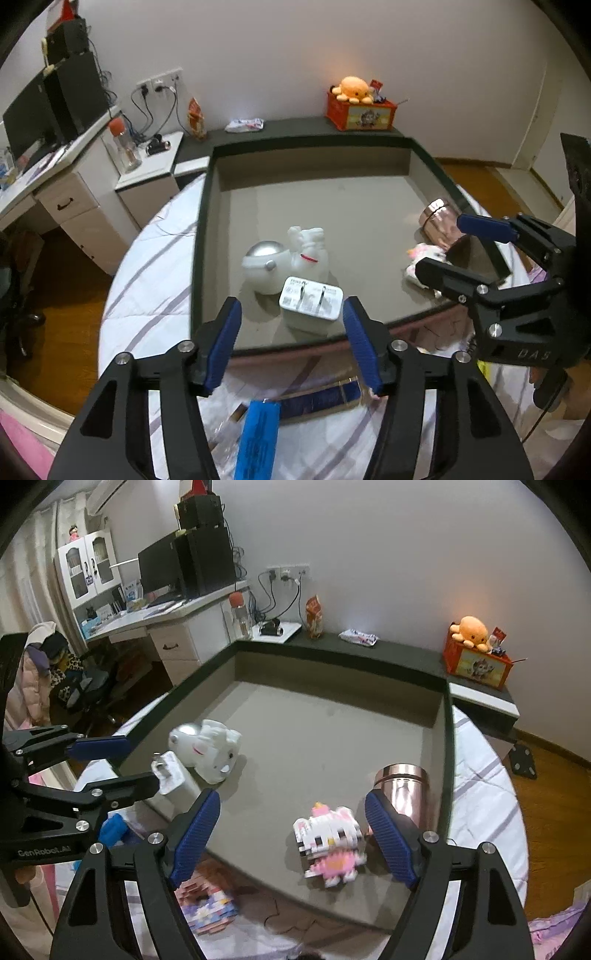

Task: Organize rigid objects
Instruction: 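Carry the charger and block cat into the box and open both tools, then withdraw both tools from the box and back away above the bed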

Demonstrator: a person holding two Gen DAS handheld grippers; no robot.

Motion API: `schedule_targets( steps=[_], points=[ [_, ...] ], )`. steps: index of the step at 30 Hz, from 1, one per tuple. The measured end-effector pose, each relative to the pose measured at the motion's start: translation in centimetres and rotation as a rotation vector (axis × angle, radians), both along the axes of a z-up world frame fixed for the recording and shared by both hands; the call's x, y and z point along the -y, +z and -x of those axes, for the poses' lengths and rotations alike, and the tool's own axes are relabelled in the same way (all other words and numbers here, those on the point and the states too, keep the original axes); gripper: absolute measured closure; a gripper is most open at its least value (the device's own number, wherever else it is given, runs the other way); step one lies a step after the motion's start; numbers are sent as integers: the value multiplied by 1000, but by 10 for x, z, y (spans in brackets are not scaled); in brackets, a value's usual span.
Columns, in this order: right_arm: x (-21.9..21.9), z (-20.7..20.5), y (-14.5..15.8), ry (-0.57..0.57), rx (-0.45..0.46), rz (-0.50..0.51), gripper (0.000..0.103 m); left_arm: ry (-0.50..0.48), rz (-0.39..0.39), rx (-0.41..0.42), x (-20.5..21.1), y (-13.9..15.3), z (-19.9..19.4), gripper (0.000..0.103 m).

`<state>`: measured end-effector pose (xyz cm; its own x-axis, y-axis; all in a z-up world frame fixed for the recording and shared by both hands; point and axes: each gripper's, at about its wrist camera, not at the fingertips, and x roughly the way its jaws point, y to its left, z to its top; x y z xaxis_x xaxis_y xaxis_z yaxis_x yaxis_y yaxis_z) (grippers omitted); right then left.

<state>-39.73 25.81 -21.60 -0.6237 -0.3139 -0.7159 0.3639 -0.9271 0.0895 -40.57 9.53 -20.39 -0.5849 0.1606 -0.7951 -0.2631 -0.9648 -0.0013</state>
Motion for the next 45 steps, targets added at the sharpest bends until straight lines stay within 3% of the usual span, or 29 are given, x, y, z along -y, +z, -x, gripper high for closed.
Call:
schedule_targets(
  steps=[6, 8, 10, 15, 20, 26, 45],
  points=[
    [2, -36, 34, -31, -106, -32, 17, 31, -39, -124, 24, 34, -41, 9],
    [1, -54, 46, -43, -149, -34, 13, 52, -77, -171, 39, 48, -61, 6],
    [-2, -73, 57, -60, -196, -34, 0, 71, -103, -208, 52, 57, -79, 0],
    [-8, -115, 78, -86, -267, 9, 0, 144, -121, -290, 82, 72, -123, 0],
    [-13, -164, 88, -150, -351, 44, 0, 206, -104, -331, 102, 66, -166, 0],
    [-23, -228, 81, -327, -462, 67, 0, 174, -142, -315, 118, 47, -206, 0],
    [-9, -225, 28, -322, -281, 20, 0, 126, -73, -195, 116, 9, -204, 0]
  ],
)
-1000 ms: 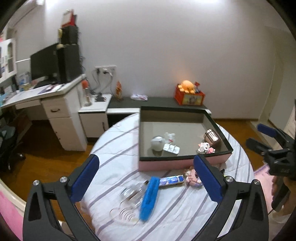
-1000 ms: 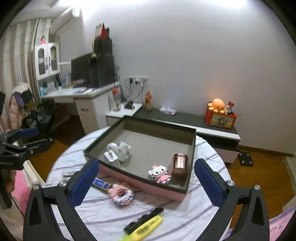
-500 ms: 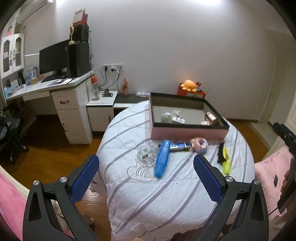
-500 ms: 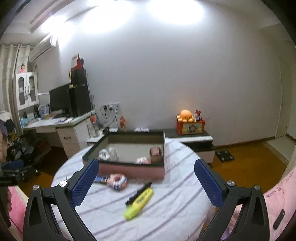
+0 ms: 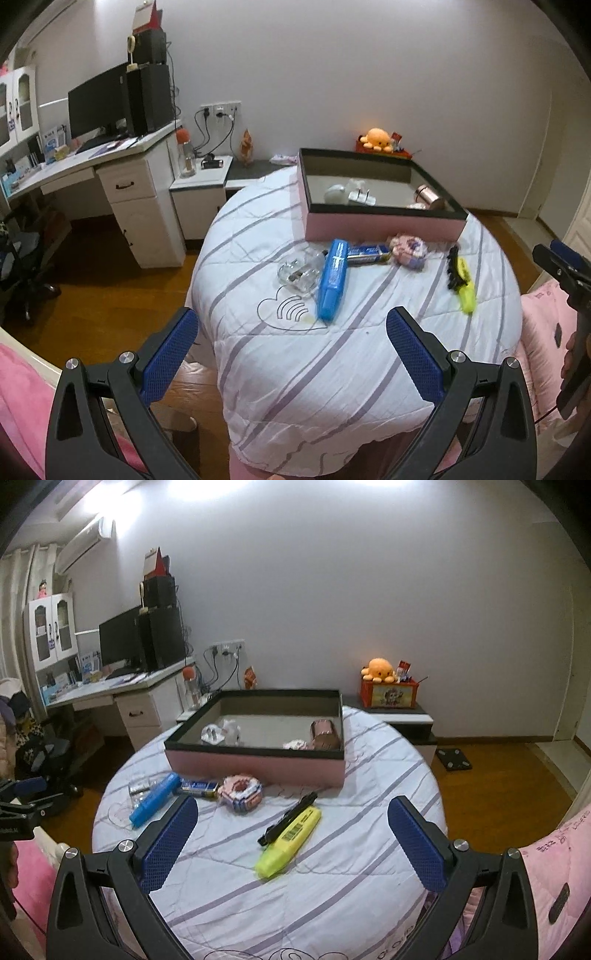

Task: Organize rigid objects
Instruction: 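Withdraw both tools from the box and back away above the bed, then lower the left tool onto the clear glass bottle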

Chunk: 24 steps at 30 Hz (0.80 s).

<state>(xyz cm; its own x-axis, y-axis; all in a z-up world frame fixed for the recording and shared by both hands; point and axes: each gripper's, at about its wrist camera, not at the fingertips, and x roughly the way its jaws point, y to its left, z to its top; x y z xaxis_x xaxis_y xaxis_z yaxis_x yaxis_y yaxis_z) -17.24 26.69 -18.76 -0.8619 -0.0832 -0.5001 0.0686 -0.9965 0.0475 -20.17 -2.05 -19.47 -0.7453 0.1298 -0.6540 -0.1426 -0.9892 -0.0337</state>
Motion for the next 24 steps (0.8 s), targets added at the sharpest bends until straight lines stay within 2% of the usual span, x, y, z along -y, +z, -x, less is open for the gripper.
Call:
schedule_targets(
  steps=[9, 11, 18, 24],
  points=[
    [11, 19, -45, 24, 142, -2, 0, -55, -1, 60, -12, -19, 15, 0],
    [13, 22, -49, 26, 153, -1, 0, -73, -17, 77, -10, -24, 19, 0],
    [9, 34, -62, 21, 194, 6, 0, -36, -63, 129, -2, -38, 36, 0],
    [8, 41, -72, 33, 228, 15, 0, -28, -36, 160, -8, -50, 48, 0]
  ],
)
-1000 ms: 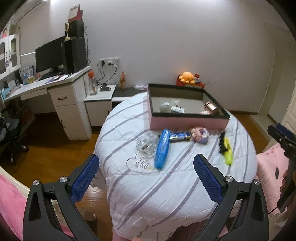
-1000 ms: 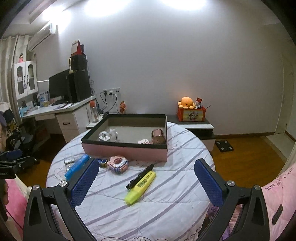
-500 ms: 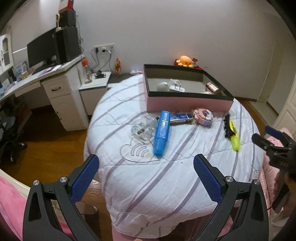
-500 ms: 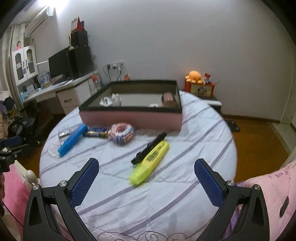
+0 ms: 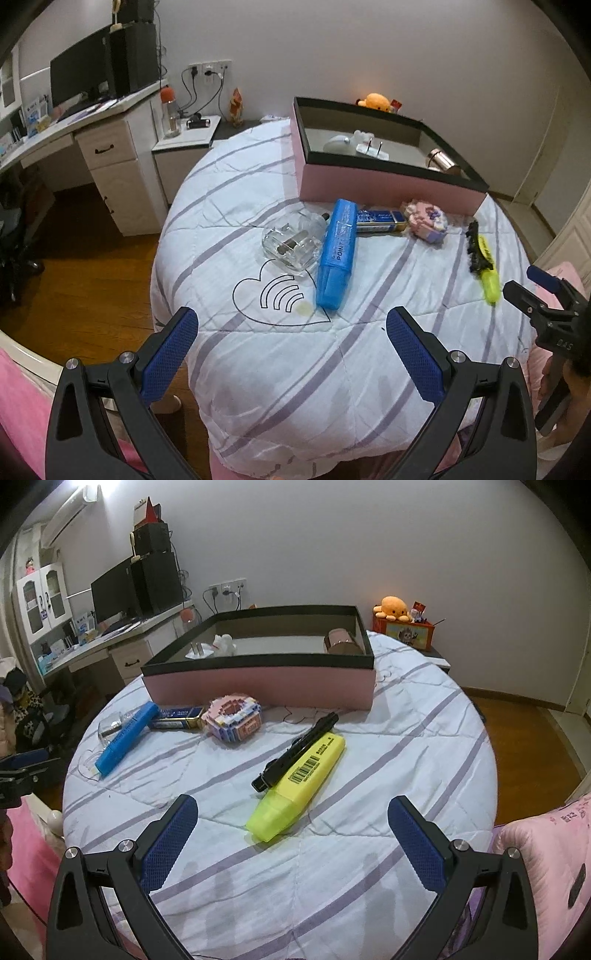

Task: Organize rigid objects
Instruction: 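Lower the left tool onto the clear glass bottle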

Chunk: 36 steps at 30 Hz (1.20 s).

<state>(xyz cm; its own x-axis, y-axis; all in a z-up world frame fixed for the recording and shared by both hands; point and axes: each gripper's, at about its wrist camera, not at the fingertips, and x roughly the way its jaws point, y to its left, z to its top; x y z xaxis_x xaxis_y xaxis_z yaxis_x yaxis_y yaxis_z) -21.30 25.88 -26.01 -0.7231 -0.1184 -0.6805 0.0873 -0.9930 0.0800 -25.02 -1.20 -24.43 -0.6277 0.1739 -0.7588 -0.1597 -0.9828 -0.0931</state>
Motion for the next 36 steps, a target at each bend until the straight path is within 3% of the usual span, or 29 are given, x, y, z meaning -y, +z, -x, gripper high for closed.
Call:
schedule_targets(
  steps=[12, 19, 28, 32, 34, 36],
  points=[
    [-9, 11, -15, -12, 51, 11, 0, 95, 57, 26, 24, -9, 41, 0],
    [-8, 20, -19, -9, 64, 15, 0, 19, 118, 72, 9, -25, 64, 0],
    [-13, 24, -19, -14, 75, 17, 0, -74, 119, 85, -12, -28, 94, 1],
    [-17, 24, -20, -21, 76, 21, 0, -81, 102, 102, -18, -35, 105, 19],
    [-17, 24, -20, -21, 74, 22, 0, -76, 99, 96, -17, -37, 105, 21],
    [-17, 24, -19, -21, 69, 22, 0, -66, 83, 91, -15, -36, 103, 29]
  ],
)
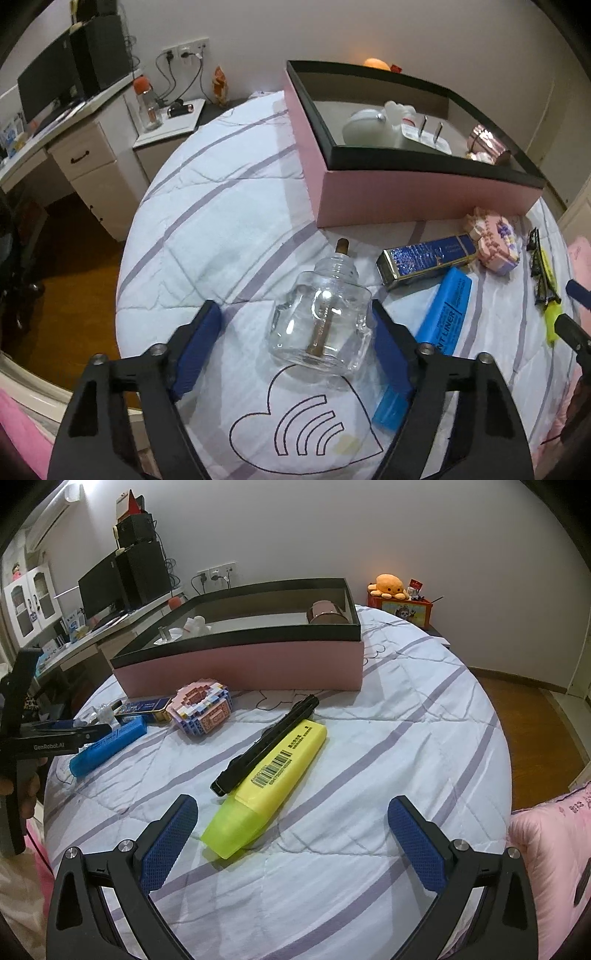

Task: Organize rigid objects
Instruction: 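Lower the left tool onto the clear glass bottle, then close the left tool on the glass bottle and lift it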

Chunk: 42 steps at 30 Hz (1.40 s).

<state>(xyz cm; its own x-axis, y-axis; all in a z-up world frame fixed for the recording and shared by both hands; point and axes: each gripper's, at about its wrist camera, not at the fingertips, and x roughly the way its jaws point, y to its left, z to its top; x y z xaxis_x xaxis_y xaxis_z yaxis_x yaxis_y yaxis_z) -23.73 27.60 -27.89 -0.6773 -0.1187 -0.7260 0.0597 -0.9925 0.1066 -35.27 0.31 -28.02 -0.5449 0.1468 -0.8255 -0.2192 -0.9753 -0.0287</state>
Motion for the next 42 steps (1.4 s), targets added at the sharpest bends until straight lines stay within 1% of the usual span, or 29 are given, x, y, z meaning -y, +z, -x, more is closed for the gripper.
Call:
schedule_targets(
  steps=[1, 3, 4, 8, 14, 19, 22, 24, 29, 34, 37, 40, 42],
  points=[
    [0, -1, 1, -1, -7, 1, 0, 6, -6, -3, 2, 1, -1, 33],
    [0, 0, 3, 1, -13, 4, 0, 21, -23, -2, 7, 2, -1, 49],
    [1, 0, 5, 1, -21, 6, 0, 28, -26, -5, 9, 3, -3, 50],
    [4, 1, 9, 10, -43, 20, 0, 23, -22, -3, 10, 4, -12, 50],
    [6, 4, 5, 8, -32, 76, 0, 47, 4, -15, 8, 6, -36, 50],
    [9, 4, 0, 5, -17, 67, 0, 42, -41, -14, 14, 13, -55, 50],
    [11, 2, 2, 8, -24, 76, 0, 38, -51, -22, 14, 17, -64, 50],
    [12, 0, 5, 14, -31, 81, 0, 24, -53, -7, 13, 15, -69, 50],
    [16, -5, 14, 37, -62, 127, 0, 5, -2, 4, 2, 6, -84, 51],
    [21, -8, 15, 66, -69, 192, 0, -21, -9, 0, -3, 10, -92, 51],
    [24, -8, 11, 66, -61, 193, 0, -18, -13, -2, -2, 12, -96, 49],
    [25, -9, 7, 51, -54, 167, 0, 0, -7, -4, 1, 13, -100, 47],
    [23, -9, 5, 34, -46, 149, 0, 16, -7, -9, 5, 15, -102, 38]
  ],
)
